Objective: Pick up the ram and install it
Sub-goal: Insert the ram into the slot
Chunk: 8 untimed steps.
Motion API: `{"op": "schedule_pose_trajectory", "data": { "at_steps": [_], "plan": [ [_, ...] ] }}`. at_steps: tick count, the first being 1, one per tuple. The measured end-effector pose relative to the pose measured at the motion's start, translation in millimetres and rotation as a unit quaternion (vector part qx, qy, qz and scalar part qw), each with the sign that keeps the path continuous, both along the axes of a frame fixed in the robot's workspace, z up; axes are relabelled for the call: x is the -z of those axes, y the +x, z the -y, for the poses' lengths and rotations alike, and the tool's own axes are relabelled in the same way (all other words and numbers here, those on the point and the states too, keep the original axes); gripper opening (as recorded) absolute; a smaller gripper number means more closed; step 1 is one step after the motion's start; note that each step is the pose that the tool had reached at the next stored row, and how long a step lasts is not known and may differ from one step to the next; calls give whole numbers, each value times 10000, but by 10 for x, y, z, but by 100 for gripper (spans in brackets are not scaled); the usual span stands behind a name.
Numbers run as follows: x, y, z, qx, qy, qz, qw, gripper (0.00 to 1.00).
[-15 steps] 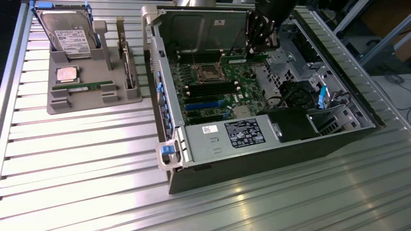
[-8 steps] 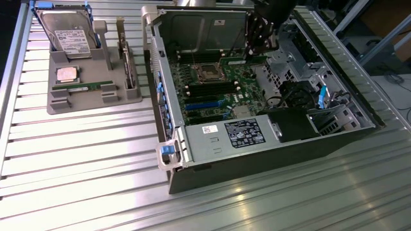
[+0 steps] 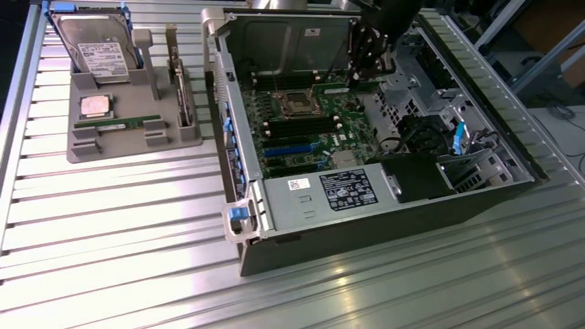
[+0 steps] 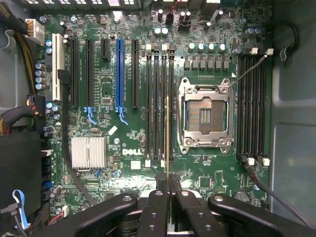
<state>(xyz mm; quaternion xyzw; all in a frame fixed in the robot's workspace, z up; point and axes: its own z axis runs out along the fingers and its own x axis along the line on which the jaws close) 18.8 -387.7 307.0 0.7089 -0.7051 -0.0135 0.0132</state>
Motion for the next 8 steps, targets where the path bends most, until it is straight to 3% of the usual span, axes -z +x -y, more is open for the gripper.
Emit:
{"op": "schedule_pose_trajectory", "data": {
  "at_steps": [8],
  "plan": [
    [60, 0, 1, 0, 0, 0, 10000, 12]
  ]
}}
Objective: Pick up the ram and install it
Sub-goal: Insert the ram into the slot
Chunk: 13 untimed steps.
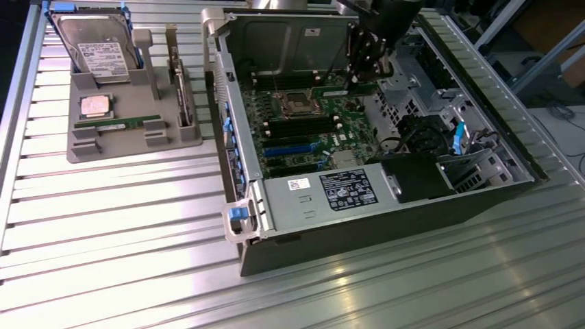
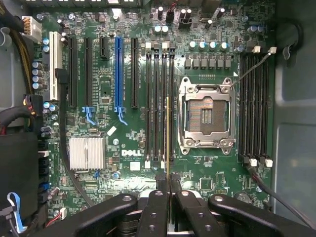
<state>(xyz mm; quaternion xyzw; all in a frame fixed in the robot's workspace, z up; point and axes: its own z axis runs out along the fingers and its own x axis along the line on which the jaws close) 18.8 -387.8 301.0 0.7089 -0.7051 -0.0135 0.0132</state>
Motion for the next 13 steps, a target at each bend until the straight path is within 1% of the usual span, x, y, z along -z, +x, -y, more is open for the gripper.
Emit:
{"op": "schedule_pose_trajectory", "data": {
  "at_steps": [13],
  "plan": [
    [63, 0, 0, 0, 0, 0, 10000, 12]
  ]
}}
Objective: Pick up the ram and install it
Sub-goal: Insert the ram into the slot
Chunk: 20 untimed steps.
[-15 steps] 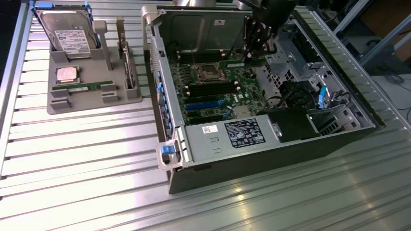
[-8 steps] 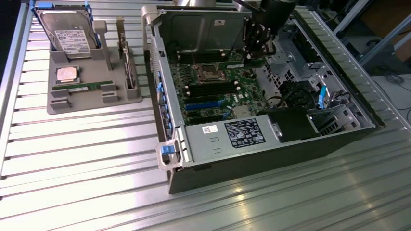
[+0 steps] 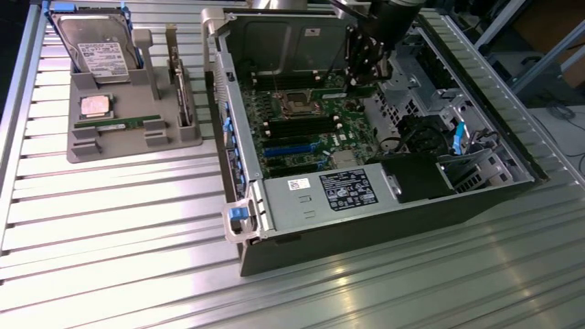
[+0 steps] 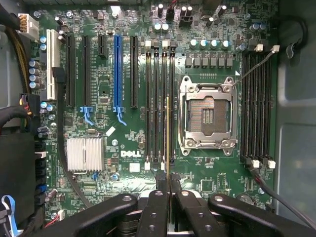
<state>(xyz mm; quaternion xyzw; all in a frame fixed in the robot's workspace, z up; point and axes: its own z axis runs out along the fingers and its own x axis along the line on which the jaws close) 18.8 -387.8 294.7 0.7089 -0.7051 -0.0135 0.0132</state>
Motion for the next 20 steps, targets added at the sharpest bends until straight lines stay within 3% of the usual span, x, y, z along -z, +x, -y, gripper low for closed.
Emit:
{"op": "schedule_pose_trajectory", "data": {
  "at_steps": [20],
  "plan": [
    [104, -27, 2, 0, 0, -1, 10000, 12]
  ]
}}
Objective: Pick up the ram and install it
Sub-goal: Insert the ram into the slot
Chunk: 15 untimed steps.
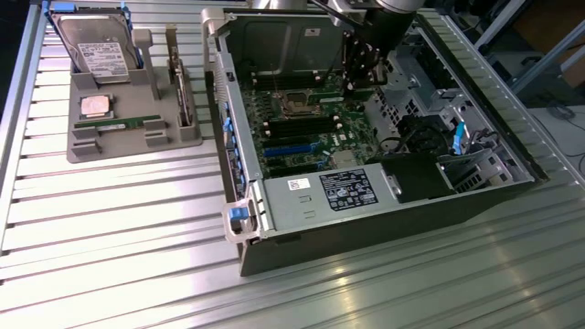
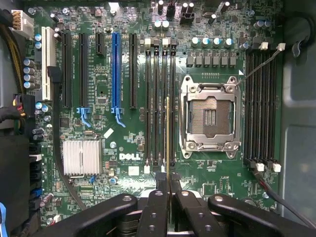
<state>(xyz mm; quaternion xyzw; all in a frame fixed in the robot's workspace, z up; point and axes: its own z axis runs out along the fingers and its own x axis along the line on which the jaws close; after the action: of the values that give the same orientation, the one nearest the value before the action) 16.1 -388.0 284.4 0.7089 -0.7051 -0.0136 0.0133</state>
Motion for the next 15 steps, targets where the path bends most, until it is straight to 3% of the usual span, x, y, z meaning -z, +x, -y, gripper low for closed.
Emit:
{"op": "schedule_pose_trajectory", "data": {
  "at_steps": [6, 11, 15],
  "plan": [
    [18, -54, 25, -1, -1, 1, 10000, 12],
    [40, -180, 107, 0, -4, 1, 10000, 12],
    [55, -267, 130, 0, -12, 1, 10000, 12]
  ]
}}
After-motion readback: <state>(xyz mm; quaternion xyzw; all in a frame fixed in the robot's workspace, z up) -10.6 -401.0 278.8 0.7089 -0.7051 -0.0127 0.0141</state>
